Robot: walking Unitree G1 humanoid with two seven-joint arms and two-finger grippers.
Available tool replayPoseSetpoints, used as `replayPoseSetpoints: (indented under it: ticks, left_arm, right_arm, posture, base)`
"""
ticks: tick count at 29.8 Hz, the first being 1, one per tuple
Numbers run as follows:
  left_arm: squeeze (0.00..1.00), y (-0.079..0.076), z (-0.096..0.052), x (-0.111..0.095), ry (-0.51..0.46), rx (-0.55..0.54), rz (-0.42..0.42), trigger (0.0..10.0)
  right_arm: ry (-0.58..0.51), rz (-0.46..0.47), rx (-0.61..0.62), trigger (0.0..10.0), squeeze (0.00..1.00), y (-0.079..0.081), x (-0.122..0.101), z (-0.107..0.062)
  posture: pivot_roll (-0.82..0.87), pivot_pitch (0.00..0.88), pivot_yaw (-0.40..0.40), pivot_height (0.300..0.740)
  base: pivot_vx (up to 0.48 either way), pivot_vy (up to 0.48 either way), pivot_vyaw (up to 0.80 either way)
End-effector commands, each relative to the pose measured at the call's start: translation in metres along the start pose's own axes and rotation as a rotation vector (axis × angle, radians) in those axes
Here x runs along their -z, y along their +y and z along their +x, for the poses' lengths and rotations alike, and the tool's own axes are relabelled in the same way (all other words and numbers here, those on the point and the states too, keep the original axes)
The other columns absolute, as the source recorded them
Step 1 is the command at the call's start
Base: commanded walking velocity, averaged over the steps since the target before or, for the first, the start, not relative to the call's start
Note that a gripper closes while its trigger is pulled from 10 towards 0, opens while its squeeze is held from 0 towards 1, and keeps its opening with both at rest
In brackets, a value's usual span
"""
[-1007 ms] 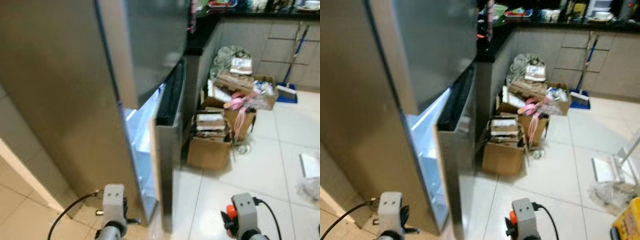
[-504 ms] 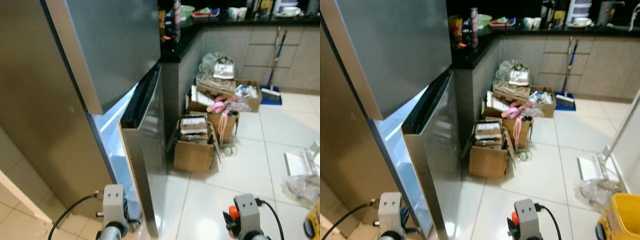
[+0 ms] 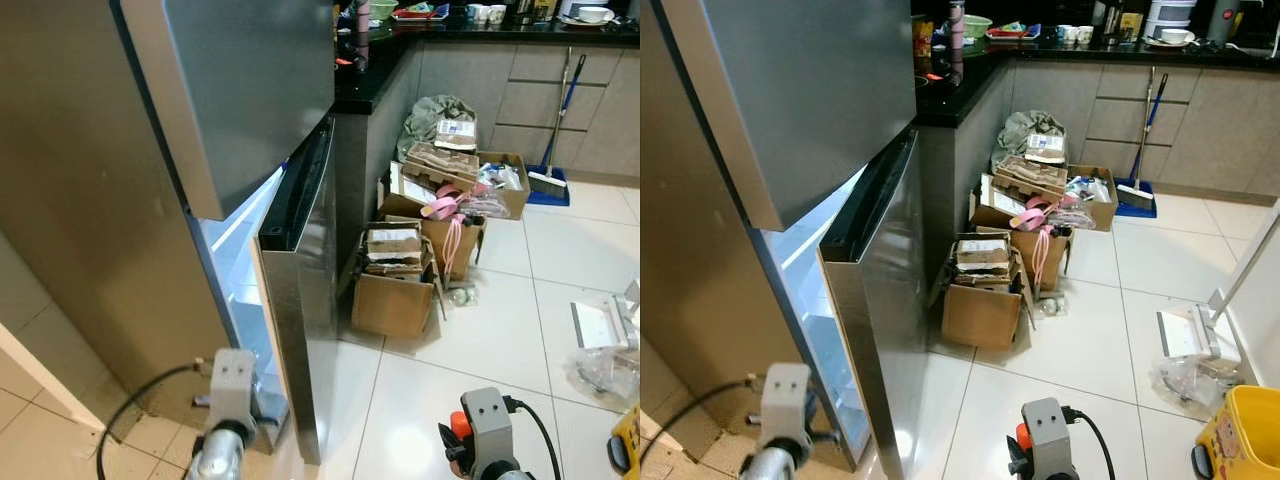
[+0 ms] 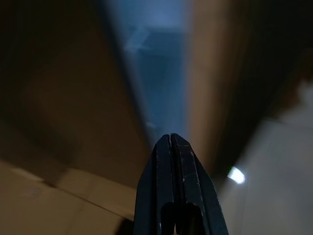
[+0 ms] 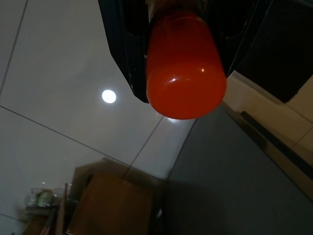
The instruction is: Restocking fridge
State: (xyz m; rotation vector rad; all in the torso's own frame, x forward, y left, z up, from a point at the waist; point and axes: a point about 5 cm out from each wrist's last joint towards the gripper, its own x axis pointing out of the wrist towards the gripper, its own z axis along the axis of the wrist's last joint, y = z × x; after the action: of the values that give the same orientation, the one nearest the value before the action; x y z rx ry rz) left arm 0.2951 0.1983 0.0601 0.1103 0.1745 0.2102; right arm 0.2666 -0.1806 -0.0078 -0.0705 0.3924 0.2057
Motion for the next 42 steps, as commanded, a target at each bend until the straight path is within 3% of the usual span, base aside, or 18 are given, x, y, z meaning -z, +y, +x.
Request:
replayPoseSetpoints:
  ticks: [1,2,3,4,6,7,8,10,14,15,16,21,25,35,42]
  left_arm:
    - [0.00,0.019,0.002,0.006,0.041,-0.097,0.018,9.8]
    - [0.00,0.022,0.006,0.004,0.043,-0.108,0.014,7.9]
    - [0.00,0.024,0.009,0.002,0.047,-0.112,0.013,8.0]
    - [0.00,0.026,0.012,0.000,0.049,-0.116,0.009,8.8]
    - [0.00,0.028,0.016,-0.003,0.051,-0.123,0.007,8.6]
    - [0.00,0.030,0.025,-0.008,0.060,-0.125,-0.006,9.7]
    - [0.00,0.029,0.029,-0.011,0.066,-0.114,-0.021,10.0]
    - [0.00,0.026,0.032,-0.014,0.067,-0.094,-0.032,10.0]
    - [0.00,-0.001,0.044,-0.027,0.060,0.039,-0.015,10.0]
    - [0.00,-0.001,0.044,-0.027,0.060,0.039,-0.015,10.0]
    - [0.00,-0.012,0.048,-0.034,0.046,0.065,-0.007,10.0]
    - [0.00,-0.024,0.052,-0.043,0.022,0.109,0.000,10.0]
    - [0.00,-0.024,0.059,-0.055,-0.015,0.102,0.066,10.0]
    - [0.00,-0.012,0.068,-0.068,-0.026,0.075,0.074,10.0]
    - [0.00,-0.016,0.070,-0.074,-0.030,0.113,-0.008,10.0]
  right_arm:
    - [-0.002,0.000,0.007,10.0,0.00,-0.002,0.002,-0.003]
    - [-0.002,-0.001,0.008,10.0,0.00,-0.002,0.002,-0.003]
    - [-0.003,-0.001,0.009,10.0,0.00,-0.003,0.002,-0.003]
    - [-0.003,-0.001,0.010,10.0,0.00,-0.003,0.002,-0.003]
    - [-0.003,-0.002,0.011,10.0,0.00,-0.003,0.002,-0.004]
    - [-0.004,-0.002,0.012,10.0,0.00,-0.004,0.002,-0.004]
    - [-0.004,-0.003,0.012,10.0,0.00,-0.004,0.002,-0.004]
    - [-0.005,-0.003,0.011,10.0,0.00,-0.004,0.002,-0.004]
    - [-0.011,-0.011,0.009,10.0,0.00,-0.006,-0.001,-0.004]
    - [-0.011,-0.011,0.009,10.0,0.00,-0.006,-0.001,-0.004]
    - [-0.024,-0.023,0.015,10.0,0.00,-0.008,-0.003,-0.004]
    - [-0.041,-0.023,0.029,10.0,0.00,-0.011,-0.003,-0.007]
    - [-0.059,-0.014,0.044,10.0,0.00,-0.012,0.000,-0.014]
    - [-0.061,-0.004,0.048,10.0,0.00,-0.006,0.010,-0.025]
    - [-0.124,-0.028,-0.072,10.0,0.00,0.012,-0.006,-0.022]
  posture:
    - [-0.01,0.126,0.027,0.740]
    - [-0.01,0.127,0.027,0.740]
    - [-0.01,0.127,0.027,0.740]
    - [-0.02,0.130,0.028,0.740]
    - [-0.02,0.130,0.028,0.740]
    - [-0.02,0.131,0.027,0.740]
    - [-0.02,0.132,0.026,0.740]
    - [-0.02,0.132,0.026,0.740]
    - [-0.02,0.146,0.025,0.740]
    - [-0.02,0.146,0.025,0.740]
    - [-0.03,0.164,0.031,0.740]
    - [-0.04,0.175,0.037,0.740]
    - [-0.04,0.209,0.047,0.740]
    - [-0.03,0.269,0.056,0.740]
    - [-0.03,0.285,0.049,0.740]
  base:
    - [0.000,0.000,0.00]
    - [0.000,0.000,0.00]
    - [0.000,0.000,0.00]
    - [0.000,0.000,0.00]
    - [0.000,0.000,0.00]
    - [0.000,0.000,0.00]
    - [0.000,0.000,0.00]
    - [0.000,0.000,0.00]
    - [0.000,0.000,0.00]
    - [0.000,0.000,0.00]
    - [0.000,0.000,0.00]
    - [0.000,0.000,0.00]
    - [0.000,0.000,0.00]
    - [0.000,0.000,0.00]
    - [0.000,0.000,0.00]
